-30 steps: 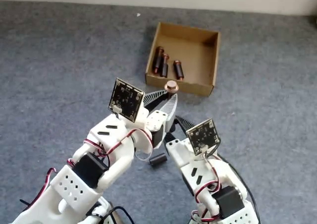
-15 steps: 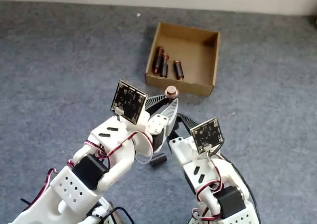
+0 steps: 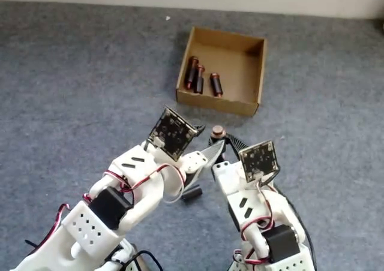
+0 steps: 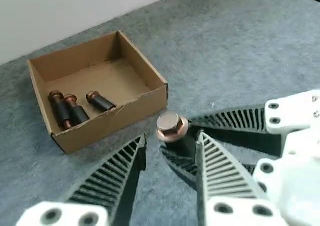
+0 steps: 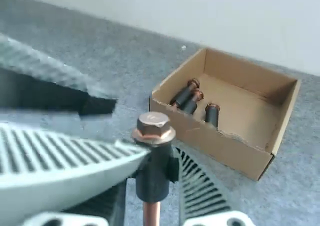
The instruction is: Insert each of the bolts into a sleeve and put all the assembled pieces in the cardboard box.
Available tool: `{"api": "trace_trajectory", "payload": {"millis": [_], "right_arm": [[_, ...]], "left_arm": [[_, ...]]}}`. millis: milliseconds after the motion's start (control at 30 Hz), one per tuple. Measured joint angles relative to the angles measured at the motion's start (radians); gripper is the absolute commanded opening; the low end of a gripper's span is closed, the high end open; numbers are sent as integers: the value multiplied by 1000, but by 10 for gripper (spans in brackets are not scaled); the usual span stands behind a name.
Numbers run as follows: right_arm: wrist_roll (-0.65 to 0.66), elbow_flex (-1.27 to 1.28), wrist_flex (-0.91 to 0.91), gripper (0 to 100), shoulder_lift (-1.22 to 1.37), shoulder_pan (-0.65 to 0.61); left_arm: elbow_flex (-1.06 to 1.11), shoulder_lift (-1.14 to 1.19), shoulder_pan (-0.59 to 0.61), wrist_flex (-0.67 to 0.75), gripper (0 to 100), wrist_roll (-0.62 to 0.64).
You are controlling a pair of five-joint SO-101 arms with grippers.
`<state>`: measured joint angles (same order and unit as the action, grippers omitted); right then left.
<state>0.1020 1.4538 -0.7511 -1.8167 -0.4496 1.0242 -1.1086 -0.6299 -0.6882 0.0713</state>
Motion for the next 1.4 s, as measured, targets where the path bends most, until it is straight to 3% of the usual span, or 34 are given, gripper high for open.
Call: {"api": "trace_trajectory", "payload": {"millis": [167,300,600,800,1033,1400], "right_arm": [[2,0,2,5,-2,-5],[2,0,2,5,-2,14],[2,-2,72,9,-2,104],[51,-5,161,9,86,104],[66,-221,324,9,548,107],[66,-924,431,10,1568,164]], "left_arm": [[-101,0,17,-181,178,-28],[-189,0,112,-319,178,-31],[-206,-18,494,-445,178,-31],[-12,-253,677,-445,181,-44],[301,-675,772,-445,182,-104],[525,-666,901,-284,178,-104]]}}
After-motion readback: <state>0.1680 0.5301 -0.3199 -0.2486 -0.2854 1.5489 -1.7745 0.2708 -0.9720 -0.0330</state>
